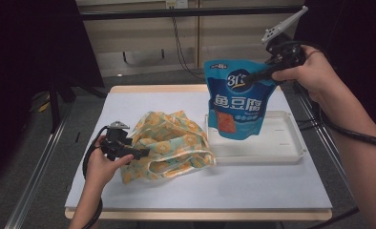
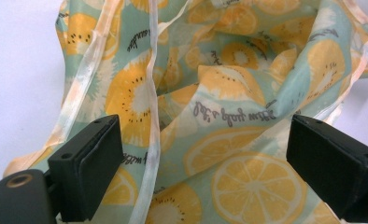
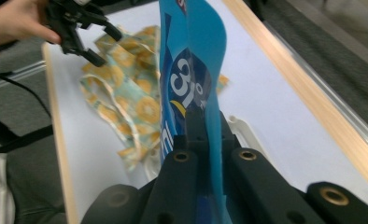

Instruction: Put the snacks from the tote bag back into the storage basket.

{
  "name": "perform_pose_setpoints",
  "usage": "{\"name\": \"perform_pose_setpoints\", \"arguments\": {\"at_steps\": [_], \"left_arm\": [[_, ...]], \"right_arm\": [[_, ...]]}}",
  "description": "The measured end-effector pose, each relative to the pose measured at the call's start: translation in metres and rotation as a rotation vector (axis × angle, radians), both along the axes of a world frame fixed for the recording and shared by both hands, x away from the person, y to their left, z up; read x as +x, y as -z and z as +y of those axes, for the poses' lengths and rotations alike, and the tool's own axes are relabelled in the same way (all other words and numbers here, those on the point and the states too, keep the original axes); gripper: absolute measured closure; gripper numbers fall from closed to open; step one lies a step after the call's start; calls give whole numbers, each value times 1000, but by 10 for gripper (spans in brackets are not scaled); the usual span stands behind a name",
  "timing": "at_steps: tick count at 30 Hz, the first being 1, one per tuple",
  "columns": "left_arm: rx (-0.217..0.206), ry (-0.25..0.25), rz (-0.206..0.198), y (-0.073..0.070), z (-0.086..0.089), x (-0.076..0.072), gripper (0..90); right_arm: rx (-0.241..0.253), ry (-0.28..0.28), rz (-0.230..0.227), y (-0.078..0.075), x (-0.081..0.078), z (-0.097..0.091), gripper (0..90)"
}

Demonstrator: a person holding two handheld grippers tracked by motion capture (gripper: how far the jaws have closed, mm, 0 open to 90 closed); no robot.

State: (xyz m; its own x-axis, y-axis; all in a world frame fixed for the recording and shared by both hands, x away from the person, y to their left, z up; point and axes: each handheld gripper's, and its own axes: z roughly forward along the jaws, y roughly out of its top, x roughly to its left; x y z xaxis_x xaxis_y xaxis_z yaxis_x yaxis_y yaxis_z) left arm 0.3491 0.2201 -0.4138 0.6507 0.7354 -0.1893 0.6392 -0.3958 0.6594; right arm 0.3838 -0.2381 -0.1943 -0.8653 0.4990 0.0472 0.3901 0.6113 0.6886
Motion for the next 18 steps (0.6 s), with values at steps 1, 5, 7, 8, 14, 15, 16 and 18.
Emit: {"name": "perform_pose_setpoints", "arguments": {"at_steps": [1, 5, 7, 8, 14, 15, 16, 18], "left_arm": [[1, 1, 6, 0, 0, 0, 109], [4, 1, 10, 1, 0, 0, 108], [8, -3, 8, 1, 0, 0, 108], [10, -3, 7, 0, 0, 0, 108], [6, -29, -19, -1, 3, 0, 111], [10, -26, -22, -2, 4, 0, 111], [14, -27, -23, -2, 4, 0, 112], [8, -20, -20, -2, 3, 0, 112]], "right_arm": [[-7, -3, -4, 3, 0, -3, 900], [-9, -2, -3, 15, 2, -11, 900], [-11, -1, 5, 20, 3, -13, 900], [-12, -3, 5, 23, 4, -13, 900], [-25, -18, 7, 38, 6, -10, 900], [-25, -24, 11, 41, 6, -9, 900], [-26, -35, 10, 43, 7, -8, 900], [-25, -37, 15, 48, 7, -7, 900]]}}
